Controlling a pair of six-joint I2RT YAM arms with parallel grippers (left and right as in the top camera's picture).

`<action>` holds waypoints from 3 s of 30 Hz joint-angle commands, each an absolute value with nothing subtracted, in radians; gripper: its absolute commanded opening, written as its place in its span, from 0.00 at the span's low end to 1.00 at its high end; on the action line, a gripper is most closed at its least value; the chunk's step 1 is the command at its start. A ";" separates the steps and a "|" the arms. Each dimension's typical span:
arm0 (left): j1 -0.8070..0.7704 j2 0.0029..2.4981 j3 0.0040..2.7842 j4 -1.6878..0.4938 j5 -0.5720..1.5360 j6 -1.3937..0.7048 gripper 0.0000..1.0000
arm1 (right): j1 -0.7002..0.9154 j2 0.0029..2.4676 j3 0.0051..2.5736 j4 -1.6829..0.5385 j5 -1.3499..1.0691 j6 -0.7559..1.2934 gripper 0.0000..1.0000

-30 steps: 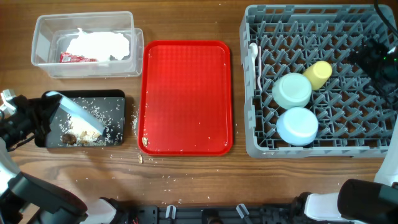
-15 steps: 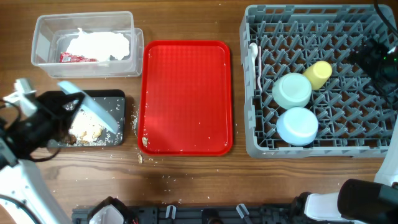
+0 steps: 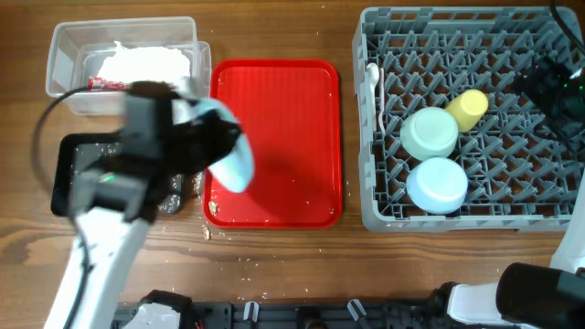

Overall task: Sort waste into correct bins and load items into the dishwasher rack
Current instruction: 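Carry the plate back and set it on the red tray, then reach the right gripper to the plate rim and grasp it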

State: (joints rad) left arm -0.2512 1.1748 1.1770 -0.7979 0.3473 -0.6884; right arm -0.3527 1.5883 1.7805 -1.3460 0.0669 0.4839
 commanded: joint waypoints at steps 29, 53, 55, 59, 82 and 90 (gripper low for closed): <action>-0.166 1.205 1.199 -0.871 -0.103 -0.764 1.00 | -0.354 1.586 1.775 -1.346 0.054 0.474 1.00; 0.204 1.161 1.199 -1.086 -0.102 -0.765 1.00 | 0.013 1.588 1.774 -1.336 -0.413 0.292 1.00; 0.204 1.161 1.199 -1.086 -0.102 -0.765 1.00 | 0.155 1.595 1.774 -1.335 -0.324 0.291 1.00; 0.204 1.161 1.199 -1.086 -0.102 -0.764 1.00 | 0.351 1.610 1.774 -1.249 -0.311 0.290 1.00; 0.204 1.161 1.199 -1.086 -0.102 -0.765 1.00 | 0.644 2.045 1.774 -1.107 -0.212 0.367 1.00; 0.204 1.161 1.199 -1.086 -0.102 -0.765 1.00 | 0.644 2.212 1.773 -1.087 -0.108 0.420 0.68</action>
